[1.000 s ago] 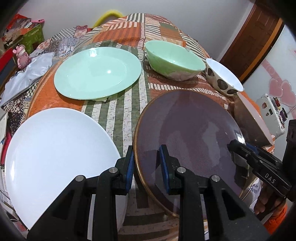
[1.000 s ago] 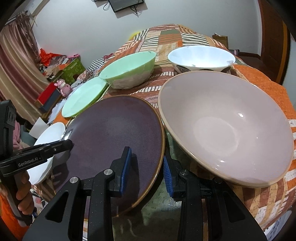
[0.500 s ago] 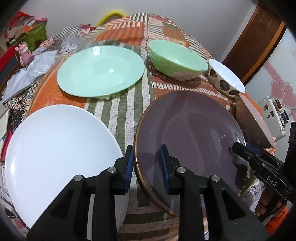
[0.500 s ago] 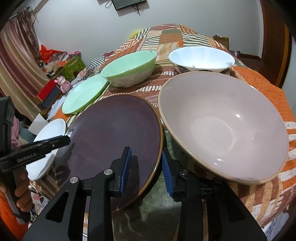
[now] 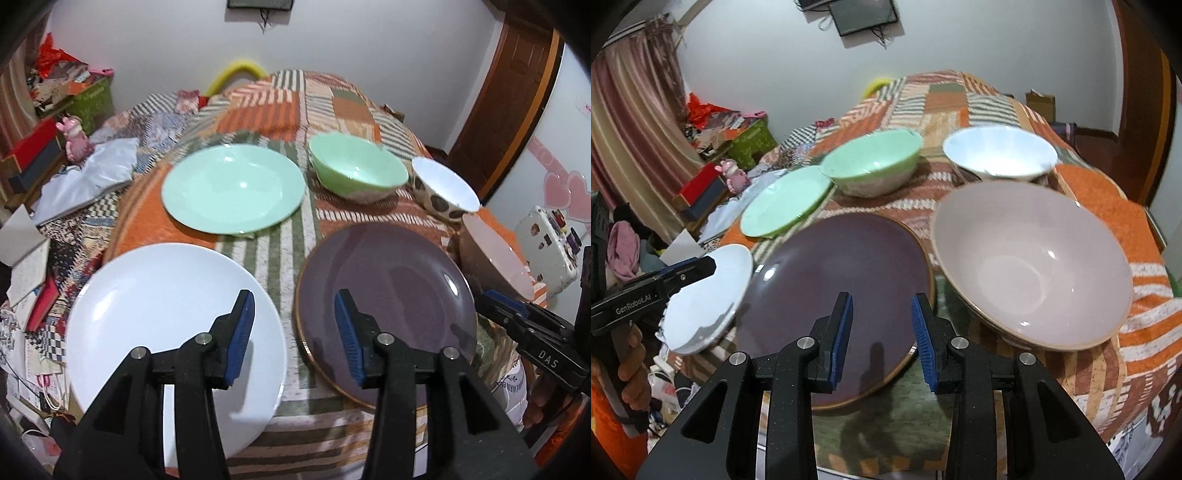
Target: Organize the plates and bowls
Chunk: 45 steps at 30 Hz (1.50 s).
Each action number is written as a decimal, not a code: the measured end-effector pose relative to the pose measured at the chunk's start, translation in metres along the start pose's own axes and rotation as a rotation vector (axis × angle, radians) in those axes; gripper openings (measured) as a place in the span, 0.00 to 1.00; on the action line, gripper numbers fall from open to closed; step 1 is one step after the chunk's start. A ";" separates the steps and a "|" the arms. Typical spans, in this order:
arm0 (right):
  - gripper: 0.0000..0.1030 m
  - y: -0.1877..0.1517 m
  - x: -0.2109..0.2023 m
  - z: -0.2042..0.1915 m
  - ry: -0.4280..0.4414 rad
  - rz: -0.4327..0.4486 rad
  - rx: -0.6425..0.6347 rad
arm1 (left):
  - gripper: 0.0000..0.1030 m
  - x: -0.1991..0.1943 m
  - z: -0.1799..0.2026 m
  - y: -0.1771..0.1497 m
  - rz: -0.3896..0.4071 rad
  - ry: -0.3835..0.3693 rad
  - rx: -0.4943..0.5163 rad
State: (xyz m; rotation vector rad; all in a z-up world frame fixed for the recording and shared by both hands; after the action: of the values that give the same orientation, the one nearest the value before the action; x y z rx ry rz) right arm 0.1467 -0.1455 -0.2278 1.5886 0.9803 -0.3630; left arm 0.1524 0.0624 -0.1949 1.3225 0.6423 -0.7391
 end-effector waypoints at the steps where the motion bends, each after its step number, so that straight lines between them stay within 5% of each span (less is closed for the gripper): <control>1: 0.29 0.001 -0.002 -0.003 0.005 0.006 -0.009 | 0.46 -0.005 -0.003 0.001 0.012 0.008 -0.003; 11: 0.39 0.017 0.001 -0.047 0.072 0.027 -0.124 | 0.62 -0.045 -0.042 -0.002 0.097 0.097 -0.042; 13: 0.54 0.021 0.004 -0.055 0.091 0.027 -0.137 | 0.62 -0.049 -0.053 -0.004 0.100 0.121 -0.057; 15: 0.56 0.024 0.007 -0.064 0.106 0.034 -0.153 | 0.62 -0.052 -0.064 -0.006 0.100 0.144 -0.071; 28: 0.57 0.026 0.050 -0.118 0.163 -0.039 -0.280 | 0.64 -0.058 -0.140 -0.032 0.040 0.253 -0.177; 41: 0.56 0.018 0.105 -0.152 0.196 -0.198 -0.405 | 0.64 -0.033 -0.171 -0.060 -0.049 0.228 -0.241; 45: 0.42 0.015 0.121 -0.157 0.197 -0.251 -0.437 | 0.55 -0.024 -0.172 -0.066 -0.073 0.204 -0.246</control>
State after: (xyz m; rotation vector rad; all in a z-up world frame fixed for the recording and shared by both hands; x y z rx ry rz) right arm 0.1868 0.0464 -0.2592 1.1214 1.3166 -0.1478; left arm 0.0856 0.2297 -0.2410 1.1600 0.9193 -0.5671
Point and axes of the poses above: each gripper's, at about its wrist camera, not at the fingertips, and x roughly the way its jaws point, z to its right, y to its top, the point moved 4 cm from there along x, roughly the way its jaws point, and after that the axes turned 1 degree about x, right-handed, at the moved point
